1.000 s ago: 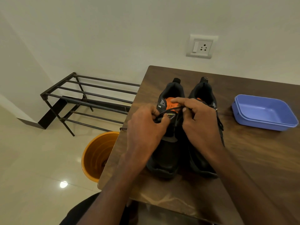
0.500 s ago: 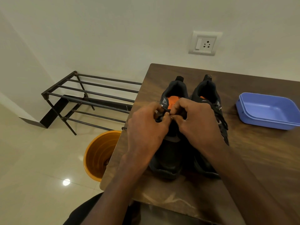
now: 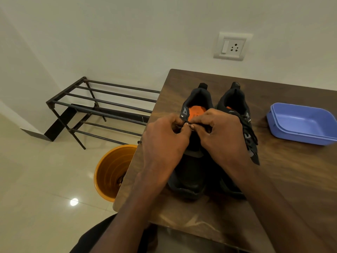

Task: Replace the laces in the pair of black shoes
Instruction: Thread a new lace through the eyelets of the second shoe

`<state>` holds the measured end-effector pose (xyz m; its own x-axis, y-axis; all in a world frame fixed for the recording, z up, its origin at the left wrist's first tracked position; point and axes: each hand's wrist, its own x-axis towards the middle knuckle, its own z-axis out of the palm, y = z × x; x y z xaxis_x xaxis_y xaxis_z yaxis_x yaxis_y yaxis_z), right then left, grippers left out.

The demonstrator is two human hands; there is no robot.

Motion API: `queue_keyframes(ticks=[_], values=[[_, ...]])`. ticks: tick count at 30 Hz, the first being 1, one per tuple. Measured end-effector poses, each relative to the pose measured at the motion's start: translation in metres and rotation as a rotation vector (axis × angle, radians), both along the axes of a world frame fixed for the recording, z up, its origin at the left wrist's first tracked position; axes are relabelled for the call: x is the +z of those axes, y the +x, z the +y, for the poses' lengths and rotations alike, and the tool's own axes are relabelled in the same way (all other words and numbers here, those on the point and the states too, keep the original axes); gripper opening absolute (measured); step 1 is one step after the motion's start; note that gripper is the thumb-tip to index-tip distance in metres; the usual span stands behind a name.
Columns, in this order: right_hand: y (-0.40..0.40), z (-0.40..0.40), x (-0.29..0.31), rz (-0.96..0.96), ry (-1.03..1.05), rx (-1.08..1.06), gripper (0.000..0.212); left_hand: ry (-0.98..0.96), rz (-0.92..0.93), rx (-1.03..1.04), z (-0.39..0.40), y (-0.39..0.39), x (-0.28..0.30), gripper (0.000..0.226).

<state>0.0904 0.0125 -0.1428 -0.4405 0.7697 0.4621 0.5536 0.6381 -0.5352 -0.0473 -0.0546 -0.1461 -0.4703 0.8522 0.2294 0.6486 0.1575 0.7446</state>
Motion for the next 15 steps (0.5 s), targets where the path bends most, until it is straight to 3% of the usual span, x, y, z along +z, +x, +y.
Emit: queue_keyframes(ticks=[11, 15], values=[[-0.008, -0.003, -0.004, -0.11, 0.033, -0.096, 0.004, -0.012, 0.0, 0.005, 0.0, 0.0, -0.002, 0.017], [-0.01, -0.001, -0.009, 0.028, -0.021, -0.153, 0.004, -0.006, -0.017, -0.005, -0.001, -0.002, -0.002, 0.016]])
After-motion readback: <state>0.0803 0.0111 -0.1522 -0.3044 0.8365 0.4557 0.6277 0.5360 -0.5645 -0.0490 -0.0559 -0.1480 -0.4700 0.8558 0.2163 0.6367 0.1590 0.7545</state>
